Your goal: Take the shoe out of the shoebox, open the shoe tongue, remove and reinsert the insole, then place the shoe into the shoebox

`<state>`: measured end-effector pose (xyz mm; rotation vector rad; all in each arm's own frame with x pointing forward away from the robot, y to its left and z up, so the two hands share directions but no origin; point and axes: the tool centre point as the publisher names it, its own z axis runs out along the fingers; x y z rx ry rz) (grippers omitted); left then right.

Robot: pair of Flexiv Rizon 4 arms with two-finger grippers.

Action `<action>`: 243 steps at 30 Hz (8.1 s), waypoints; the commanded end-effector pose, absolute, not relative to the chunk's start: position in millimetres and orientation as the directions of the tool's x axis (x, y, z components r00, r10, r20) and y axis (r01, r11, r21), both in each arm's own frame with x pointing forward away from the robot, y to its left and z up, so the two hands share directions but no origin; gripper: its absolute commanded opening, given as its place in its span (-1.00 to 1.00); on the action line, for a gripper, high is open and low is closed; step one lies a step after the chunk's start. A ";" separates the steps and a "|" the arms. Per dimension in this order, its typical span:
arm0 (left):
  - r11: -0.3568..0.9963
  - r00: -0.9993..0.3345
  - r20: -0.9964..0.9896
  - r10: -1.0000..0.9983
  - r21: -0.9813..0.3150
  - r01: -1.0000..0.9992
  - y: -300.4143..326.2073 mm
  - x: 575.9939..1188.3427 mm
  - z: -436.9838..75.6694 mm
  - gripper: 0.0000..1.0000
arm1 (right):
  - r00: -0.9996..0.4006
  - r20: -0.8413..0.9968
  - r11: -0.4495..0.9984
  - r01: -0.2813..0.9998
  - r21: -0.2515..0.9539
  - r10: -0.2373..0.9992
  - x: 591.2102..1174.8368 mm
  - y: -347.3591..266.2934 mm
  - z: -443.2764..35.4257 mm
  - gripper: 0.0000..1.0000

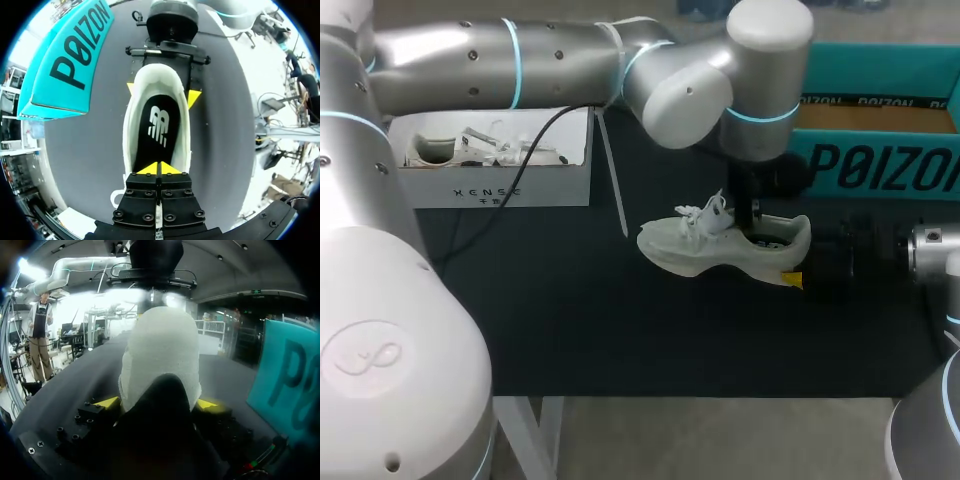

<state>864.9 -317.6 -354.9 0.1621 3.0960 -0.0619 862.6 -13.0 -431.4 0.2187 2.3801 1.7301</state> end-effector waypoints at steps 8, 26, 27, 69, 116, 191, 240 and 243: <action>0.992 -0.992 0.004 0.127 -0.008 0.127 -324.5 859.9 -378.8 -1.00 | -0.970 -0.068 0.309 0.007 0.951 0.232 862.3 -11.8 -434.7 -1.00; 0.988 -0.988 0.008 0.156 0.016 0.156 -326.4 855.6 -385.0 -0.31 | -0.970 -0.068 0.309 0.007 0.951 0.232 862.3 -11.8 -434.7 -1.00; 0.987 -0.988 0.008 0.157 0.018 0.157 -326.1 855.7 -385.9 -0.32 | -0.970 -0.068 0.309 0.007 0.951 0.232 862.3 -11.8 -434.7 -1.00; 0.967 -0.954 -0.156 0.256 0.054 0.250 -335.6 857.3 -410.2 -1.00 | -0.970 -0.068 0.309 0.007 0.951 0.232 862.3 -11.8 -434.7 -1.00; 0.981 -0.918 -0.372 0.141 -0.069 0.179 -316.8 832.9 -308.3 -1.00 | -0.970 -0.068 0.309 0.007 0.951 0.232 862.3 -11.8 -434.7 -1.00; 0.934 -0.916 -0.400 0.038 -0.312 0.175 -392.8 815.7 -289.1 -1.00 | -0.970 -0.068 0.309 0.007 0.951 0.232 862.3 -11.8 -434.7 -1.00; 0.624 -0.868 0.448 0.215 -0.746 -0.230 -321.3 807.7 -127.5 -1.00 | -0.970 -0.068 0.309 0.007 0.951 0.232 862.3 -11.8 -434.7 -1.00; 0.625 -0.830 0.511 0.224 -0.729 -0.280 -309.1 807.8 -124.4 -1.00 | -0.970 -0.068 0.309 0.007 0.951 0.232 862.3 -11.8 -434.7 -1.00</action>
